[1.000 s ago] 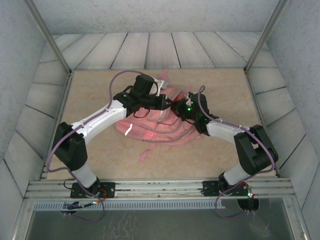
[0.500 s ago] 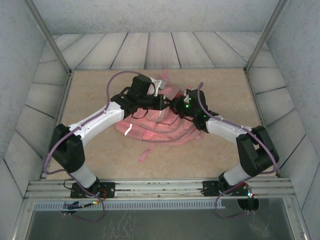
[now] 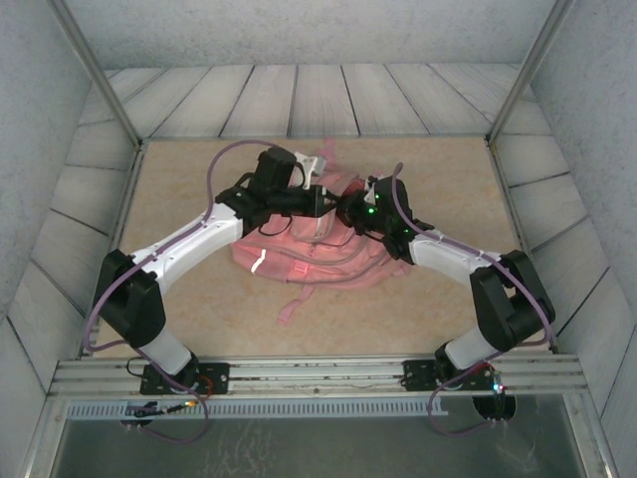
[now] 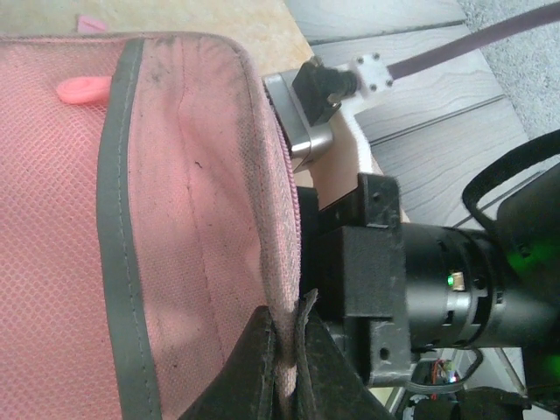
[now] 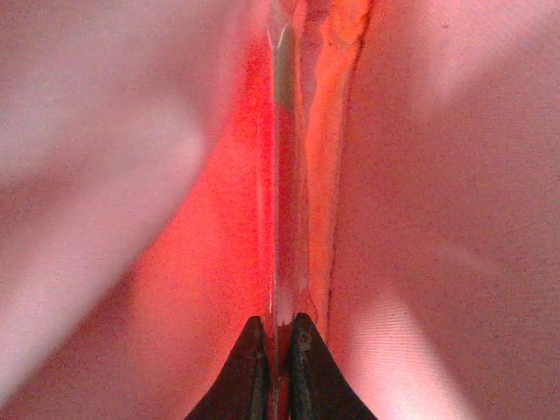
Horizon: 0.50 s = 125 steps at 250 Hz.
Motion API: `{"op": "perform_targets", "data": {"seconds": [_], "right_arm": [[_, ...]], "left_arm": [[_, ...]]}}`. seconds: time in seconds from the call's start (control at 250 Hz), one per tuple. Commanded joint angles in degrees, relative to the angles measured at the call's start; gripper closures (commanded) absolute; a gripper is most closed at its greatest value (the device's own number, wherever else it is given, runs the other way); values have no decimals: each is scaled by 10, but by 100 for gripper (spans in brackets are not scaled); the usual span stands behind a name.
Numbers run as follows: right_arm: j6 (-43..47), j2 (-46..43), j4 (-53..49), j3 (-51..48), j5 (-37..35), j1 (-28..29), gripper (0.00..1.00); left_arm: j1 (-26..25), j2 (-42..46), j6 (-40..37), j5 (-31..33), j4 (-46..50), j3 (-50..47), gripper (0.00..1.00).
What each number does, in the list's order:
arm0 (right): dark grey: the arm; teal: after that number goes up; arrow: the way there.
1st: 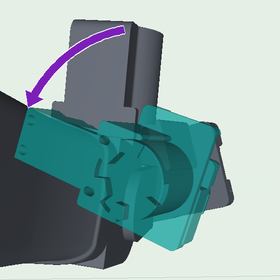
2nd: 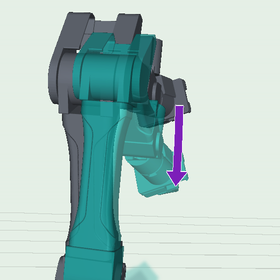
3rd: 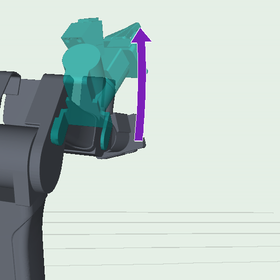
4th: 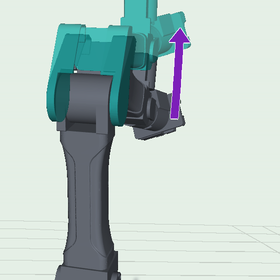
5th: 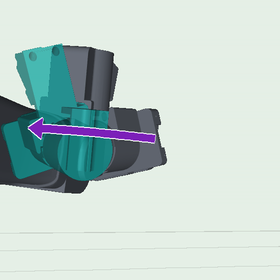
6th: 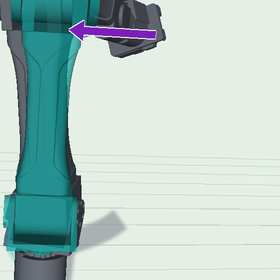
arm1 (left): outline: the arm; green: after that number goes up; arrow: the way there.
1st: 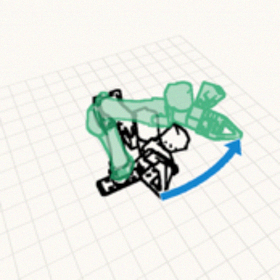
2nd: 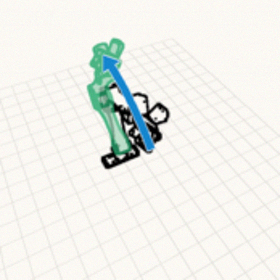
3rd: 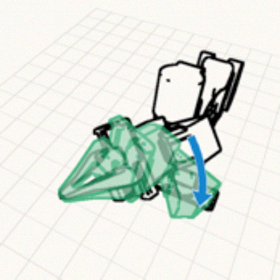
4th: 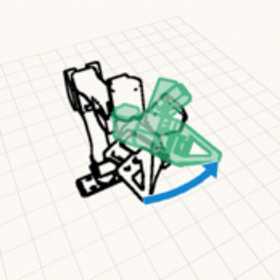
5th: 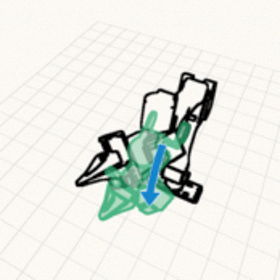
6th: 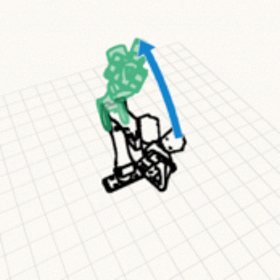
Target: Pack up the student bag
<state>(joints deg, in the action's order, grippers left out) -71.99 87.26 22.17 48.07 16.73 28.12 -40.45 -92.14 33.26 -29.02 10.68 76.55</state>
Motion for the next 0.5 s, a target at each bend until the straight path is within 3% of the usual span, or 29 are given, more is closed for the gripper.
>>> {"op": "perform_targets", "data": {"seconds": [0.0, 0.228, 0.388, 0.496], "right_arm": [[-4, 30, 51, -16, 15, 12, 95], [4, 60, 57, -15, 26, 18, 91], [26, 61, 30, -12, 33, 18, 71], [57, 42, -10, -10, 29, 18, 67]], "left_arm": [[-8, 45, 2, -57, -86, 19, 100], [-8, 47, 10, -67, -97, 19, 100], [-5, 46, 13, -66, -99, 11, 100], [-3, 43, 13, -64, -104, 2, 100]]}}
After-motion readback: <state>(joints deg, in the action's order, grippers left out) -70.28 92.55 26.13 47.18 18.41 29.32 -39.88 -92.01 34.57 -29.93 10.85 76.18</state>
